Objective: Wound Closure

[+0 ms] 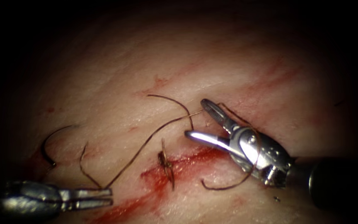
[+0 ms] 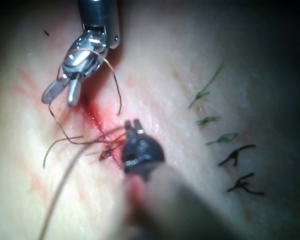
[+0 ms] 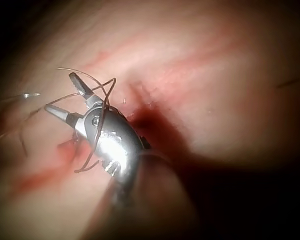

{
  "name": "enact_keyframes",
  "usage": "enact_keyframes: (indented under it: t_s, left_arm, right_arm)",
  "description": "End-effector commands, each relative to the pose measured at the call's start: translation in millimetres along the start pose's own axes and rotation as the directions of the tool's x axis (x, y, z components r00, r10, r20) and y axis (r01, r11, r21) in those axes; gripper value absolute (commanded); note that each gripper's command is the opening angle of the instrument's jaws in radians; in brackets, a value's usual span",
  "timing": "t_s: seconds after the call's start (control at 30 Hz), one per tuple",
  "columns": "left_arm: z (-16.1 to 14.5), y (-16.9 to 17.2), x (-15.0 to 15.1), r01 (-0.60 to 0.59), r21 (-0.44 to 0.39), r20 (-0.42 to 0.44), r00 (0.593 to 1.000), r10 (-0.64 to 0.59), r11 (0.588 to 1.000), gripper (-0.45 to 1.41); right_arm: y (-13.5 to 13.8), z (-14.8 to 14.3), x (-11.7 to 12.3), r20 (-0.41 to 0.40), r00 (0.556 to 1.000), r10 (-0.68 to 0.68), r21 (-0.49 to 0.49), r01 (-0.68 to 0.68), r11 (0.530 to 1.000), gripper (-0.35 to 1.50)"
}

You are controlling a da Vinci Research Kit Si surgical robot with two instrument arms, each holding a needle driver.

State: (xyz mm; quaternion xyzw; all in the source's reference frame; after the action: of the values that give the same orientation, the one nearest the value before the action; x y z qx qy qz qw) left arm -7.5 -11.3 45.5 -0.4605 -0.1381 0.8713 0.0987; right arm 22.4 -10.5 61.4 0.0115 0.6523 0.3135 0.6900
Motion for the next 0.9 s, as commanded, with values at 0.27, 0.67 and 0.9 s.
enact_keyframes:
  t_s: [0.27,0.67,0.9]
  left_arm:
    - [1.1,3.0,6.2,0.003,-0.089,-0.057,0.998,-0.009,0.996,-0.45]
    - [4.1,6.0,12.8,-0.059,-0.179,-0.133,0.990,0.035,0.982,-0.45]
    - [2.1,2.9,11.3,-0.047,-0.149,-0.116,0.993,0.030,0.988,-0.45]
  right_arm:
    - [-0.1,1.9,-3.9,0.115,0.993,-0.028,0.009,0.027,1.000,1.15]
    - [0.7,2.2,-3.9,0.155,0.988,-0.027,-0.024,0.031,0.999,1.13]
    - [0.5,1.7,-3.2,0.167,0.986,0.001,0.042,-0.008,0.999,1.13]
